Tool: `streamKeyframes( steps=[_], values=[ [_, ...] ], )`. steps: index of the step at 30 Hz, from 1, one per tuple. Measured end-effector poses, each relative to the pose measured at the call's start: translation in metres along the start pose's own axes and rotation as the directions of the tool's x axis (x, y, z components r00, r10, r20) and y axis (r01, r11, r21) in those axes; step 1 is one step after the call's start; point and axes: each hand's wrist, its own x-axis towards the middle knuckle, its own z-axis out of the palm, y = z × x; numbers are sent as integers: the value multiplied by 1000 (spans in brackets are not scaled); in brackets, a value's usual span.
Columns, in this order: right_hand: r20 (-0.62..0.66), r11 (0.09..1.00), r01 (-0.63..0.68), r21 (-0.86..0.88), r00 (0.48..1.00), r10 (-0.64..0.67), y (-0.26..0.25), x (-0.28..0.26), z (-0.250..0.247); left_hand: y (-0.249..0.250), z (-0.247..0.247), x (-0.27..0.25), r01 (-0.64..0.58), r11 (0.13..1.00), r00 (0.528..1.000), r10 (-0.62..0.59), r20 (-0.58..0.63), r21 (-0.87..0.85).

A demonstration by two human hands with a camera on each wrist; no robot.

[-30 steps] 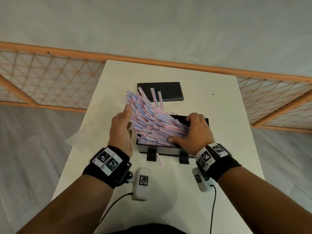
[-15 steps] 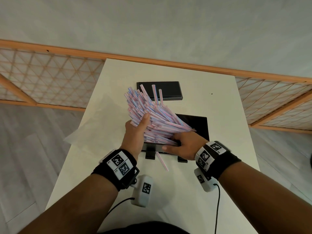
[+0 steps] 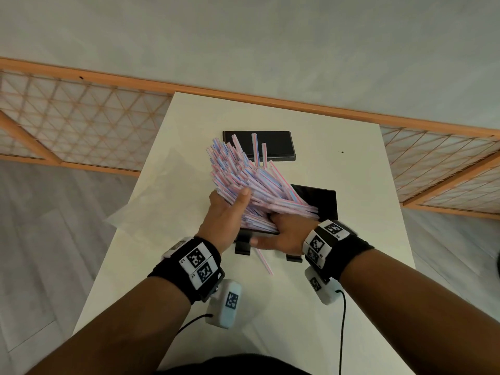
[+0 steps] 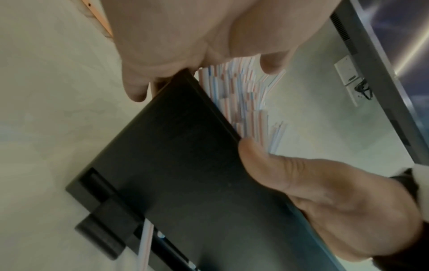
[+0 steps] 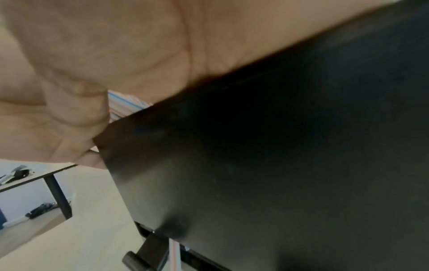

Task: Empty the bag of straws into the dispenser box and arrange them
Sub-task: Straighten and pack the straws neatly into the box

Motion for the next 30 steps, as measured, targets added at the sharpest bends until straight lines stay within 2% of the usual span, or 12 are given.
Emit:
streamKeyframes(
  steps=[2, 6, 9, 12, 16, 19, 22, 25, 28, 30],
  values=[
    [6, 1000, 3, 6, 1000, -3, -3, -2, -2, 1, -3, 0, 29, 997, 999, -31, 25, 77],
    [73, 992, -101, -74, 992, 106, -7, -1, -7, -2, -14, 2, 77, 986, 992, -90, 84, 146],
    [90, 993, -101, -56, 990, 105, -7, 4, 0, -4, -13, 2, 26, 985, 989, -50, 141, 169],
    [114, 987, -130, -89, 984, 140, -8, 8, -3, -5, -11, 1, -8, 988, 997, -5, 82, 152],
    [178, 972, -222, -84, 956, 233, -9, 17, -10, -7, -9, 0, 40, 996, 999, -39, -12, 79],
    [187, 979, -205, 24, 962, 197, -13, 19, -15, -6, -8, -2, 62, 998, 998, -62, -1, -1],
    [215, 978, -207, 24, 957, 197, -18, 22, -17, -5, -6, -2, 79, 994, 997, -80, 0, -73],
    [188, 981, -189, 40, 966, 178, -26, 23, -18, -7, -4, 0, 42, 998, 999, -42, 0, -48],
    [110, 996, -93, 6, 990, 92, -31, 23, -17, -5, -4, 1, -4, 1000, 1000, 4, -26, -15],
    [112, 997, -71, -8, 991, 71, -34, 25, -16, -1, -3, 1, -17, 1000, 999, 16, -46, -25]
  ],
)
